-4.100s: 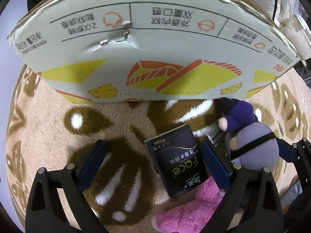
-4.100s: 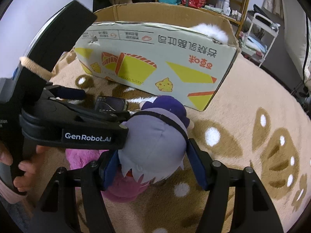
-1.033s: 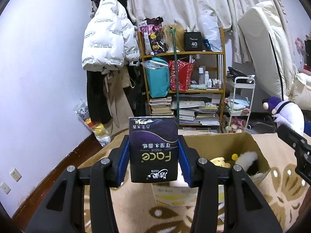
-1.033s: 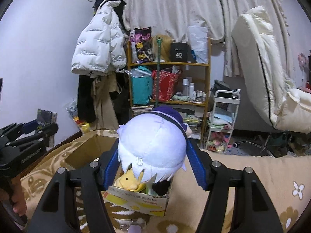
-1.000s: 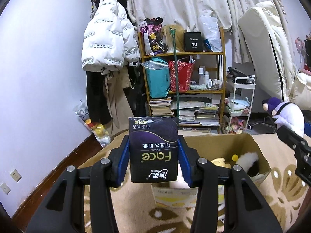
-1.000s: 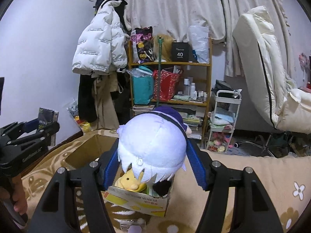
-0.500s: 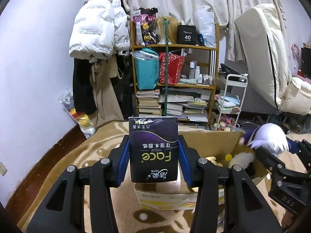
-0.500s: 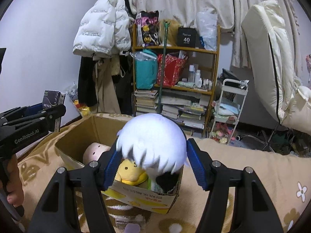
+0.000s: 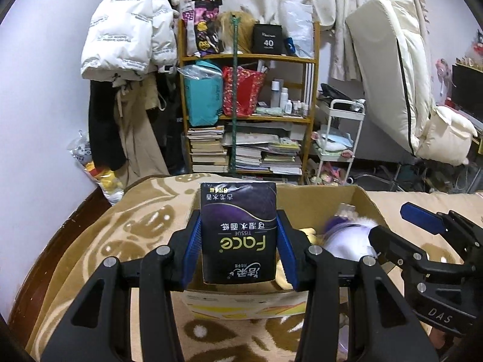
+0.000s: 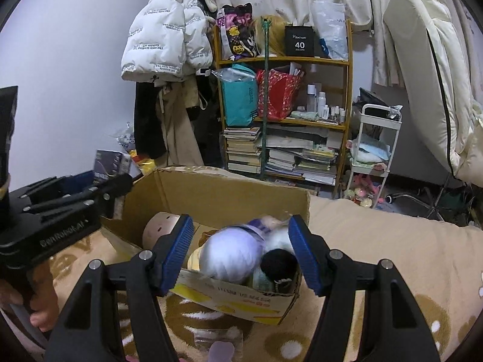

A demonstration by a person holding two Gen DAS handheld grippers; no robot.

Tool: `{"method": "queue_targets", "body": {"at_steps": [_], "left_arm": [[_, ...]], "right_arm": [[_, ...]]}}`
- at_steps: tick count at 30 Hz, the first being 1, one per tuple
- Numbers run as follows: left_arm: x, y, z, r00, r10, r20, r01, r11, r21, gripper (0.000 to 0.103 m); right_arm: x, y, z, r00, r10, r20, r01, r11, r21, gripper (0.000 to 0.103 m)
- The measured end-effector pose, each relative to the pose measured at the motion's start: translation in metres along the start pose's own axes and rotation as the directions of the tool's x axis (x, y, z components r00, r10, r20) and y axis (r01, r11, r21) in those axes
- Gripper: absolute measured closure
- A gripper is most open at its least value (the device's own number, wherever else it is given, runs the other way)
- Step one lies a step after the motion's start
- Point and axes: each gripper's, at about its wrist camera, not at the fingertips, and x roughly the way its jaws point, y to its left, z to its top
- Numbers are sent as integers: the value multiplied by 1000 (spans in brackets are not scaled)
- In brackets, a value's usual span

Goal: Organize soft objects
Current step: 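Release the tissue pack into the box from the left tool while the right tool releases the doll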

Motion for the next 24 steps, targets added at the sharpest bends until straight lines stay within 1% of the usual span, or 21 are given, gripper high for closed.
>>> {"method": "queue_targets", "body": {"at_steps": [3, 5, 6, 7, 9, 13, 16, 17, 18, 19, 20, 24], "left_arm": [[5, -3, -1, 1000, -3, -14, 3, 1000, 4, 58], [10, -5, -2, 999, 2, -32, -2, 1000, 11, 46], [12, -5, -2, 999, 4, -42, -4, 1000, 13, 33], [13, -5, -3, 999, 6, -46, -6, 1000, 12, 28], [13, -4, -2, 999, 7, -46, -6, 1000, 6, 28], [16, -2, -4, 997, 14, -72, -14, 1000, -6, 23], [17, 1, -6, 995, 36, -91, -37, 999, -1, 19], [16, 2, -6, 995, 53, -90, -53, 999, -1, 17], [16, 3, -5, 994, 69, -89, -70, 998, -2, 13], [14, 4, -6, 993, 81, -87, -82, 997, -3, 10], [13, 5, -5, 993, 86, -86, -87, 996, -4, 10], [1, 9, -4, 990, 114, -80, -114, 993, 4, 9]], "right_arm": [[0, -2, -2, 1000, -11, -5, 11, 1000, 7, 34], [0, -3, -3, 1000, -13, -8, 13, 1000, 18, 34], [0, -4, -4, 1000, -13, -10, 13, 1000, 22, 34], [0, -4, -4, 1000, -12, -15, 12, 1000, 22, 34], [-1, -3, -6, 1000, -20, -18, 20, 1000, 13, 34], [-1, -3, -6, 999, -21, -25, 21, 1000, 10, 34], [-1, -4, -7, 999, -26, -28, 26, 1000, 13, 34], [-1, -4, -7, 999, -26, -29, 26, 1000, 12, 32], [-2, -4, -7, 999, -29, -29, 29, 999, 13, 29], [-2, -5, -7, 999, -30, -28, 30, 999, 15, 20], [-5, -4, -8, 999, -30, -23, 31, 999, 15, 14], [-15, -3, -9, 999, -36, -3, 36, 999, 17, 10]]}}
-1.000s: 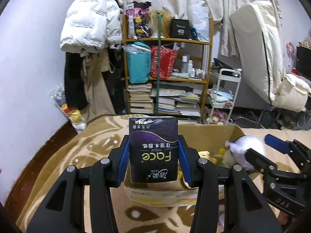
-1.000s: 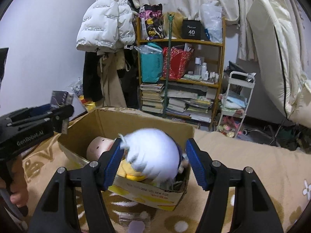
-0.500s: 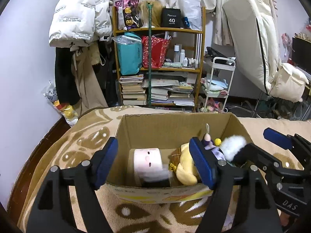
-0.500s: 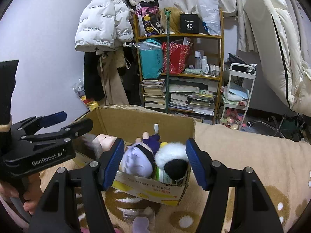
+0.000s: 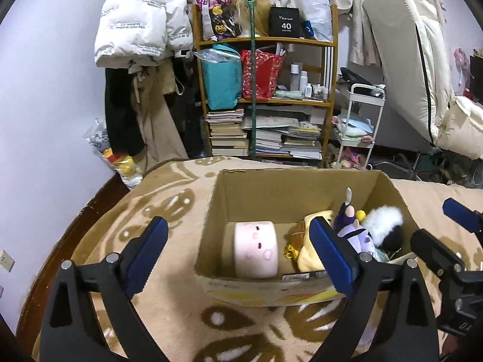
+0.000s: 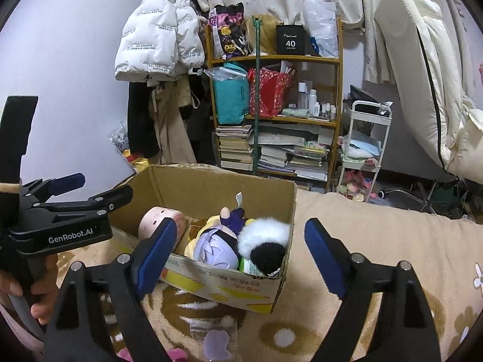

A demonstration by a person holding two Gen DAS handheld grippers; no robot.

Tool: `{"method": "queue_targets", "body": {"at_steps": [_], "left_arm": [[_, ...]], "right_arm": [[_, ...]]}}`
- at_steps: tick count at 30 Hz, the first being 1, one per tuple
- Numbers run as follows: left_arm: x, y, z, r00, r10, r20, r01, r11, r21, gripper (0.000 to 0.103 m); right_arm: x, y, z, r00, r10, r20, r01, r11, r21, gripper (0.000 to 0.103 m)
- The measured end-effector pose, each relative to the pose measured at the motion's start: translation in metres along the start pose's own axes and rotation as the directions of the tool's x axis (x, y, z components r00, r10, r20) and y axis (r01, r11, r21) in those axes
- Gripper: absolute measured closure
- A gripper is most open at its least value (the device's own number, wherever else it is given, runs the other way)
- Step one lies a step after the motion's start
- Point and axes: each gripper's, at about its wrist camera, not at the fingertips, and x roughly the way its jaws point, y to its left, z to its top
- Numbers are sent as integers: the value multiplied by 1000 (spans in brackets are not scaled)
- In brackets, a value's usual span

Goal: Organize soft objects
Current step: 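Release the tissue pack into the box from the left tool while the right tool releases the doll, then move both open tools down toward the pink bear and the sponge bag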

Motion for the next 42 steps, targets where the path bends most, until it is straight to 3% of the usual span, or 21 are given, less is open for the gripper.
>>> {"method": "queue_targets", "body": {"at_steps": [2, 15, 24, 42], "left_arm": [[-5, 2, -3, 1000, -3, -10, 3, 1000, 8, 9], [-56, 8, -13, 1000, -27, -11, 27, 1000, 10, 8], [-90, 8, -29, 1000, 0, -14, 1, 999, 39, 8], [-114, -1, -60, 991, -51, -121, 63, 994, 94, 8]], "right_arm": [[-5, 1, 1, 1000, -2, 7, 2, 1000, -2, 0], [-44, 8, -6, 1000, -21, 20, 21, 1000, 3, 0], [-72, 13, -14, 1000, -14, 21, 14, 1000, -4, 0], [-101, -6, -31, 999, -2, -50, 8, 994, 112, 0]]}}
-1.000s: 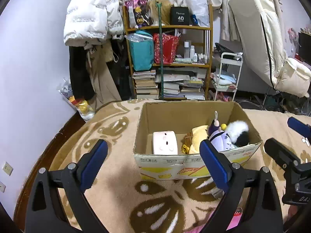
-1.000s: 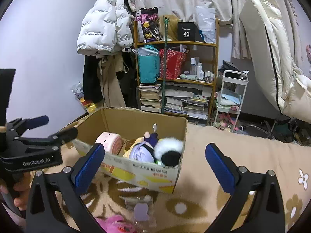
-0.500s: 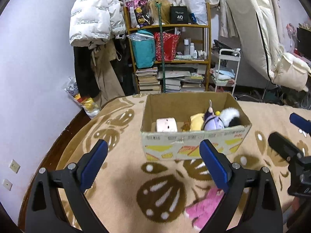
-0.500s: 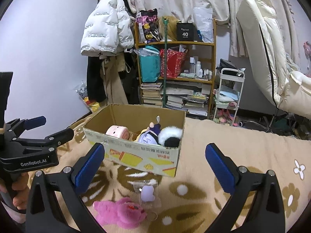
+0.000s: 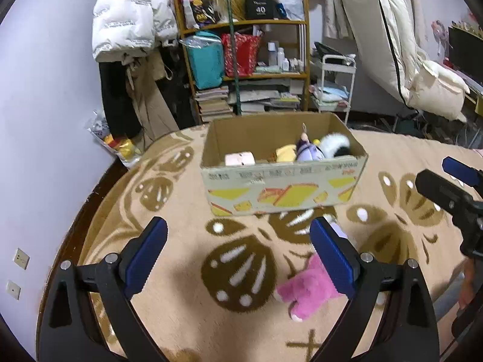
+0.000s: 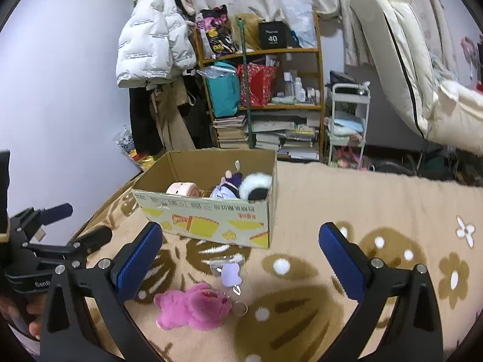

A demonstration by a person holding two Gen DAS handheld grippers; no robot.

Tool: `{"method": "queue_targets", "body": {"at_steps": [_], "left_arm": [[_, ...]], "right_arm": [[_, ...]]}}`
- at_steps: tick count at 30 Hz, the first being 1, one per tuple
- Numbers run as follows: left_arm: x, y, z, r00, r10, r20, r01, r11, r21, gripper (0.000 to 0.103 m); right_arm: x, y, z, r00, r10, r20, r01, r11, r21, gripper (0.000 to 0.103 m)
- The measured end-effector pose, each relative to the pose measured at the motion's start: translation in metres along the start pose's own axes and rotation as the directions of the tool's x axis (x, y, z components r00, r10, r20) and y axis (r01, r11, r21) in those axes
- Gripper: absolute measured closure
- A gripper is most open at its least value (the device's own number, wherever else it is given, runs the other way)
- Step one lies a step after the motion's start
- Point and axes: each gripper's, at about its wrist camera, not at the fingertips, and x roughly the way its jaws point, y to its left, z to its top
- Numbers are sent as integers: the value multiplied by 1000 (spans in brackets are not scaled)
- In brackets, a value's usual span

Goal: Organize soft objects
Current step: 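Move both open tools down toward the pink bear and the sponge bag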

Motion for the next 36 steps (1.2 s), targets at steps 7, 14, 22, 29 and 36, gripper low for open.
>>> {"method": "queue_targets", "body": {"at_steps": [7, 14, 22, 29, 36], "left_arm": [[16, -12, -8, 996, -50, -69, 52, 998, 26, 8], [36, -28, -16, 979, -141, -146, 150, 987, 54, 8], [61, -48, -27, 952, -188, -243, 213, 974, 80, 8], [85, -55, -34, 900, -269, -343, 302, 952, 45, 8], [107, -68, -46, 853, -288, -436, 344, 937, 56, 8]], "right_arm": [[11, -5, -4, 999, 2, -46, -1, 1000, 24, 0], [36, -9, -11, 989, 18, -144, -13, 999, 34, 0], [58, -20, -17, 975, 34, -222, -16, 997, 80, 0], [86, -31, -27, 953, 52, -298, -13, 991, 131, 0], [106, -32, -35, 935, 63, -349, -12, 989, 146, 0]]}}
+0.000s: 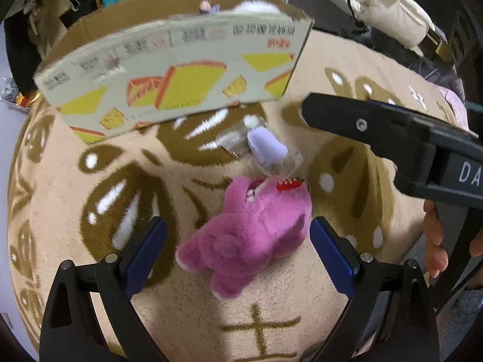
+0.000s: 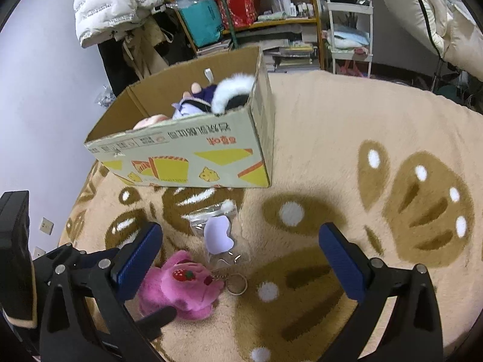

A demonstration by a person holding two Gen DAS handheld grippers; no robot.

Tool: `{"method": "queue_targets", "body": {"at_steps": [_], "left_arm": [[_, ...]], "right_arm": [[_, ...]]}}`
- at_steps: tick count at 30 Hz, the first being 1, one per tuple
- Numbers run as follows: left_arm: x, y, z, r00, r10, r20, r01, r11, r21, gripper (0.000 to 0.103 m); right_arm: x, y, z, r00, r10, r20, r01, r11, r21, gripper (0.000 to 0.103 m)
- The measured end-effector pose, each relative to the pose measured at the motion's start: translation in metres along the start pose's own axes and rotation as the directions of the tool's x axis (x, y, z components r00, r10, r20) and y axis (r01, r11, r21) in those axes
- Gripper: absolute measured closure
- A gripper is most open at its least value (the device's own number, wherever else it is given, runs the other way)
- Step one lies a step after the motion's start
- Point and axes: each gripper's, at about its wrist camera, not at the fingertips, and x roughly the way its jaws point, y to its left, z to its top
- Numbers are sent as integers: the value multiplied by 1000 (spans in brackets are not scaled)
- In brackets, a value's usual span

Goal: Organize soft objects
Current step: 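Move both open tools down toward the pink bear and the sponge bag, then grasp the pink bear plush with the left tool while the right tool grasps the sponge bag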

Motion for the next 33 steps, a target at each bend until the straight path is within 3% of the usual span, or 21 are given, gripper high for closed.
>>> {"method": "queue_targets", "body": {"at_steps": [7, 9, 11, 12, 21, 25, 33], "left_arm": [[22, -5, -3, 997, 22, -68, -18, 999, 50, 8], [28, -6, -3, 996, 32, -81, -28, 998, 56, 8], [34, -7, -2, 995, 24, -93, -19, 999, 48, 8], [35, -6, -2, 995, 23, -94, -19, 999, 43, 7], [38, -5, 1, 996, 35, -77, -31, 998, 63, 7], [42, -2, 5, 995, 9, -95, -6, 999, 38, 7], [44, 8, 3, 994, -17, -111, 19, 1000, 19, 7]], "right_arm": [[29, 0, -4, 997, 7, -83, -8, 1000, -4, 0], [38, -1, -6, 994, 11, -104, -11, 1000, -2, 6], [46, -2, -8, 992, 22, -127, -22, 1000, 0, 19], [49, -2, -8, 990, 26, -135, -26, 1000, 2, 20], [65, 4, -12, 983, 56, -174, -61, 998, -21, 21], [72, 7, -11, 981, 61, -185, -66, 998, -23, 21], [88, 24, -14, 981, -6, -195, -13, 995, -94, 21]]}}
